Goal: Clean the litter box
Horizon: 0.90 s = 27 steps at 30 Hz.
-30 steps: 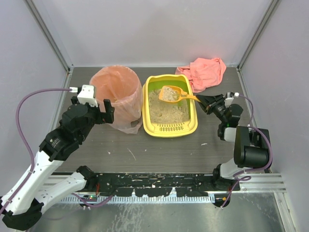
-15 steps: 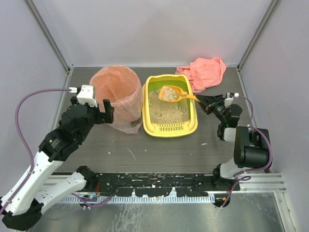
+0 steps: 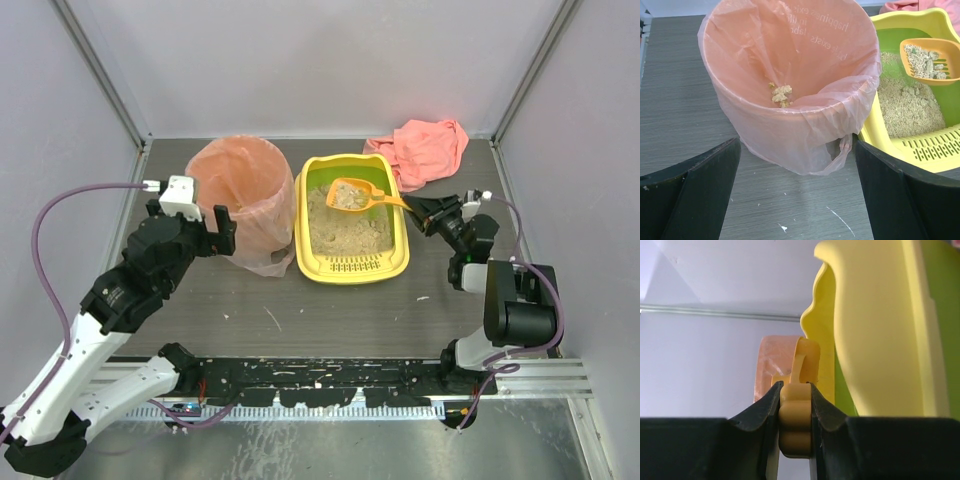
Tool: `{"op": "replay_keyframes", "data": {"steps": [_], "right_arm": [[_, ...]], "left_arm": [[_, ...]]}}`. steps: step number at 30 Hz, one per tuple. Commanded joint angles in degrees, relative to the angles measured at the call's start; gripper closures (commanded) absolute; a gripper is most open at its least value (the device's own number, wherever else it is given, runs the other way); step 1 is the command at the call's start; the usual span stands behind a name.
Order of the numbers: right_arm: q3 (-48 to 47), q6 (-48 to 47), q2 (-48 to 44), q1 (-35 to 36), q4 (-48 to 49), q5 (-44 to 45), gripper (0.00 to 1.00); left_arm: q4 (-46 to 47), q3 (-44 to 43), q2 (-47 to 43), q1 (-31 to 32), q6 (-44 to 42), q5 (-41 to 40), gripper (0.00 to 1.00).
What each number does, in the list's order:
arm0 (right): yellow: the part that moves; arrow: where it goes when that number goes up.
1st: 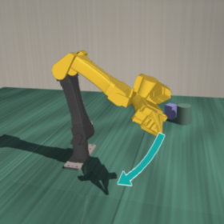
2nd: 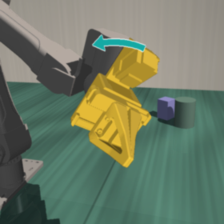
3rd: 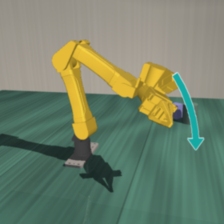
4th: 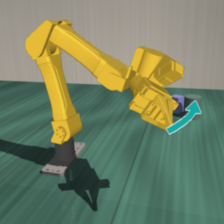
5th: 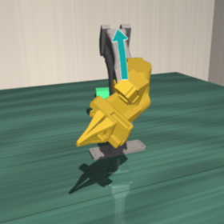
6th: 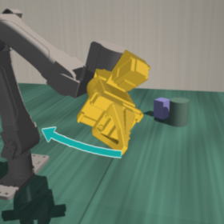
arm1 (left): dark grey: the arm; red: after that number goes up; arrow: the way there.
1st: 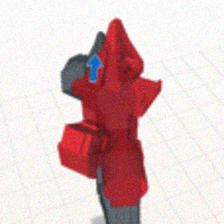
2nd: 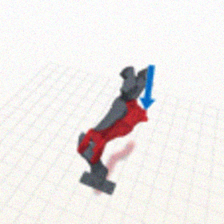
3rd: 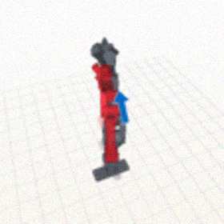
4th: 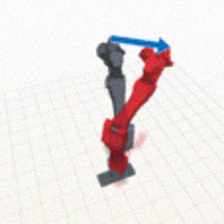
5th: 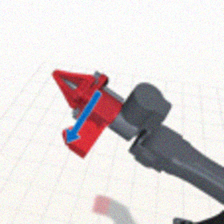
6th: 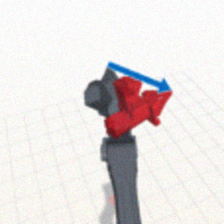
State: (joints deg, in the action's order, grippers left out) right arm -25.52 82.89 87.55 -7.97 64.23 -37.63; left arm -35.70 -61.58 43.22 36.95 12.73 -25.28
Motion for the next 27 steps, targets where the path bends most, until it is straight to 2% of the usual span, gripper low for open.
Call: {"op": "replay_keyframes", "data": {"steps": [1,4,7,10,14,17,21,24,27], "right_arm": [[0.49,-0.67,-1.46,-2.8,3.09,1.42,0.99],[-3.03,-3.73,-1.17,1.06,3.06,-1.95,0.99],[1.09,-2.76,-3.56,-3.64,0.02,3.25,1.0],[-3.56,-6.37,-1.89,1.45,1.27,-2.7,0.99],[1.72,-2.73,-3.42,-4.5,2.22,3.33,0.99],[-3.93,-6.5,-0.57,1.47,4.58,-4.51,0.99],[0.62,-3.25,-2.51,-3.92,4.87,1.71,0.99],[-4.22,-7.63,-1.16,1.26,4.6,-4.3,0.99],[1.0,-5.8,-4.19,-3.83,2.41,1.9,0.99]], "left_arm": [[1.51,-2.27,0.2,-0.37,-0.1,-0.37,0.02],[4.44,0.12,-0.77,-0.3,-0.77,-1.31,0.02],[2.51,-1.58,0.36,-0.3,-0.23,-0.52,0.02],[3.51,-0.35,-0.28,-0.32,-0.2,-0.73,0.02],[2.56,-1.14,-0.06,-0.3,-0.2,-0.8,0.02],[3.91,-0.07,-0.85,-0.31,-0.68,-1.49,0.02],[2.32,-1.6,0.05,-0.37,-0.34,-0.89,0.02],[3.49,-0.5,-0.56,-0.3,-0.6,-1.37,0.02],[3.54,-0.86,-0.15,-0.37,-0.68,-1.36,0.02]]}}
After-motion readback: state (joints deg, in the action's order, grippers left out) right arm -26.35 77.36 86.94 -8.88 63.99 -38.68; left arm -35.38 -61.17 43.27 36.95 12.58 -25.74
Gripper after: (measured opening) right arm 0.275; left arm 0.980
